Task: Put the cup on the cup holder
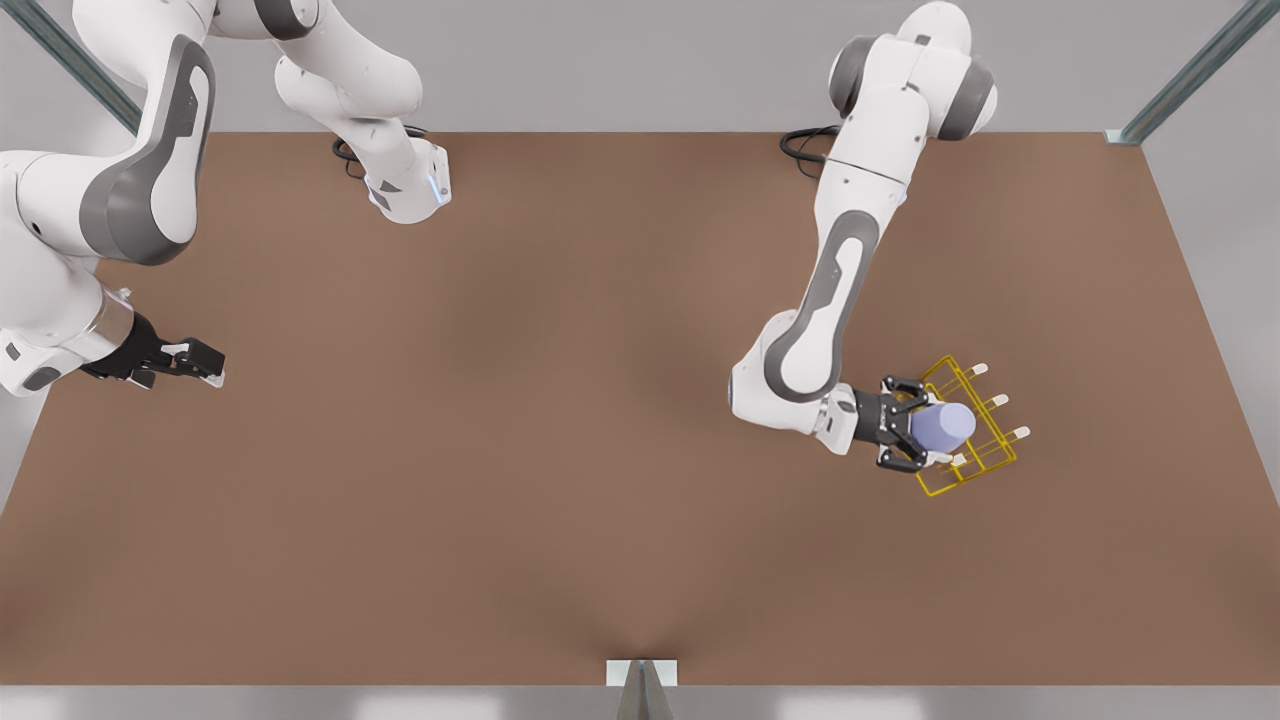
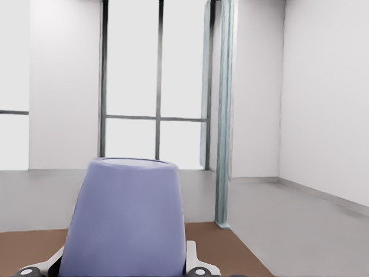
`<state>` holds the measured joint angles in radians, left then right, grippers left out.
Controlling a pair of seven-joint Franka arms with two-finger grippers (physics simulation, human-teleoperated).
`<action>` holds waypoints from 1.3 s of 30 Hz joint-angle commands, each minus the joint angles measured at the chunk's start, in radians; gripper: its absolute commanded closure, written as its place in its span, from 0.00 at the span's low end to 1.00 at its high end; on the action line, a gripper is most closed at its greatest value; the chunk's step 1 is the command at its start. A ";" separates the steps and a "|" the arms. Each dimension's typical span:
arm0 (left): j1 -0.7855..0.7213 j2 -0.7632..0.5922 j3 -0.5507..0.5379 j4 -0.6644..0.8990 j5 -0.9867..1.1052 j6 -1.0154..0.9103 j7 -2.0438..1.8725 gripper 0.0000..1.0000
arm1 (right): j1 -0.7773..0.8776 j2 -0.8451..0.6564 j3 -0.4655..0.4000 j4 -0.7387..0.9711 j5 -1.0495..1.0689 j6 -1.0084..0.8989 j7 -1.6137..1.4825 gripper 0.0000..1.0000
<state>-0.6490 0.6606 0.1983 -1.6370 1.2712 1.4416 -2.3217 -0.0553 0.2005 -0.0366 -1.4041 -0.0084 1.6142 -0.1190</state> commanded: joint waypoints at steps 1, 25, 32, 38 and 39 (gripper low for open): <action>0.000 0.004 0.027 -0.017 0.013 0.085 -0.146 0.21 | 0.000 -0.001 0.000 0.000 0.001 0.000 0.004 0.00; -0.003 -0.029 0.059 -0.248 0.034 0.083 -0.249 0.20 | -0.006 -0.006 -0.008 0.002 0.001 -0.002 0.004 0.00; -0.003 -0.016 0.059 -0.248 0.034 0.085 -0.258 0.18 | -0.006 -0.006 -0.008 0.002 0.001 -0.002 0.004 0.00; -0.006 -0.015 0.059 -0.245 0.034 0.074 -0.251 0.00 | -0.006 -0.006 -0.008 0.002 0.001 -0.002 0.004 0.00; -0.006 -0.016 0.059 -0.245 0.034 0.072 -0.245 0.00 | -0.006 -0.006 -0.008 0.002 0.001 -0.002 0.005 0.00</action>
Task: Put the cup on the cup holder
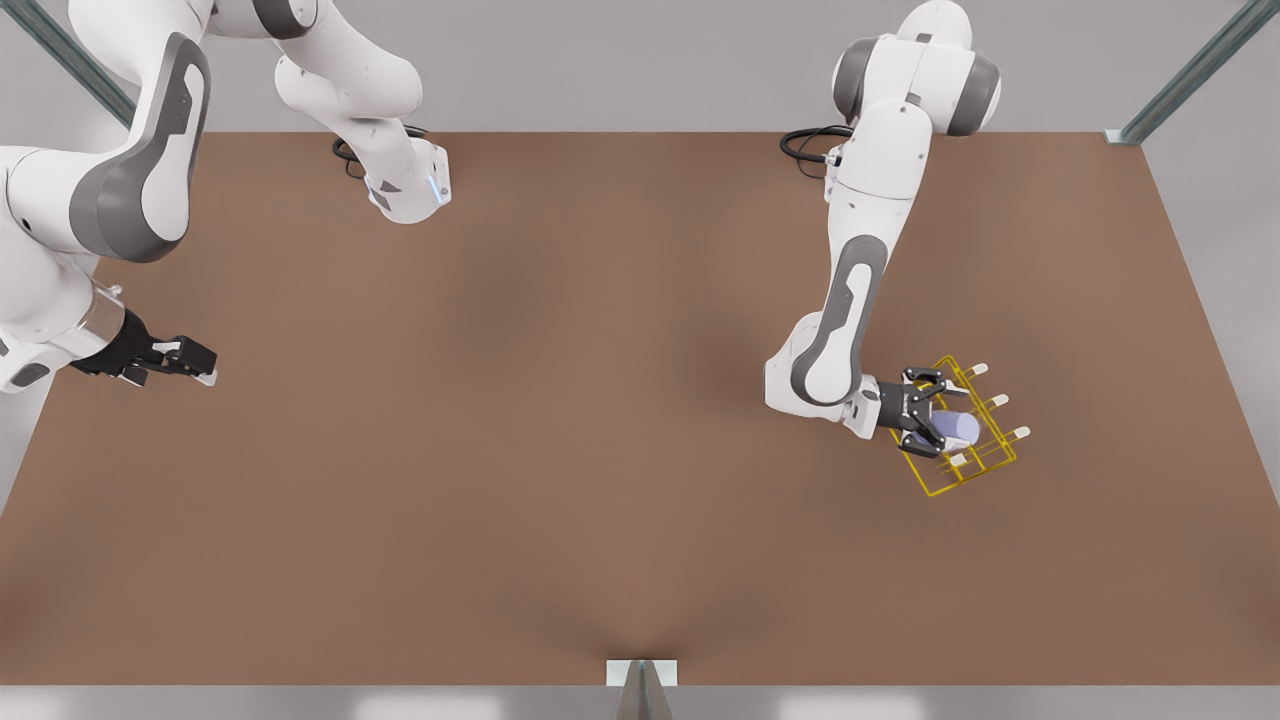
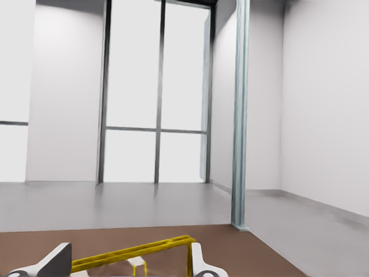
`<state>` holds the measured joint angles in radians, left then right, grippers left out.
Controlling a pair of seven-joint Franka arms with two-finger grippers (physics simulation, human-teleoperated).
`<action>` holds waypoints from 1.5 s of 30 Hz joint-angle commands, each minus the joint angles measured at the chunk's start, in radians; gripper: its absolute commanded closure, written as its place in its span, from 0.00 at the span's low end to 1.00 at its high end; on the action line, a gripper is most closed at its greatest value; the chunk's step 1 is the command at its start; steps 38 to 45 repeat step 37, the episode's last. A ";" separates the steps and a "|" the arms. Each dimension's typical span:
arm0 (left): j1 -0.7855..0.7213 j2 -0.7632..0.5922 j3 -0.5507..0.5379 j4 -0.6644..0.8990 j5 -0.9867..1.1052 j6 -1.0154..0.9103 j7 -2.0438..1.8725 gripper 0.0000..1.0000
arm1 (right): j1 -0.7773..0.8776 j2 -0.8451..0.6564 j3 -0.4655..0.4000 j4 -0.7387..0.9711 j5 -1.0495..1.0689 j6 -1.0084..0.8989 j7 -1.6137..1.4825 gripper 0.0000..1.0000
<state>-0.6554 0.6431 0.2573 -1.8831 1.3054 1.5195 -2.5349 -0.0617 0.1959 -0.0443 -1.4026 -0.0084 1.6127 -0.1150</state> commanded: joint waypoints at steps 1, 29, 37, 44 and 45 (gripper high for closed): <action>-0.004 -0.014 0.000 0.002 0.000 -0.019 0.005 0.00 | 0.000 -0.001 0.000 0.000 0.001 0.000 0.000 0.00; 0.591 -0.369 -0.397 0.590 -1.219 0.027 2.486 0.00 | -0.007 0.004 -0.008 0.027 0.001 0.000 0.000 0.00; 0.589 -0.369 -0.400 0.590 -1.227 0.025 2.486 0.00 | -0.007 0.004 -0.008 0.025 0.001 0.000 0.000 0.00; 0.589 -0.369 -0.400 0.590 -1.227 0.025 2.486 0.00 | -0.007 0.004 -0.008 0.025 0.001 0.000 0.000 0.00; 0.589 -0.369 -0.400 0.590 -1.227 0.025 2.486 0.00 | -0.007 0.004 -0.008 0.025 0.001 0.000 0.000 0.00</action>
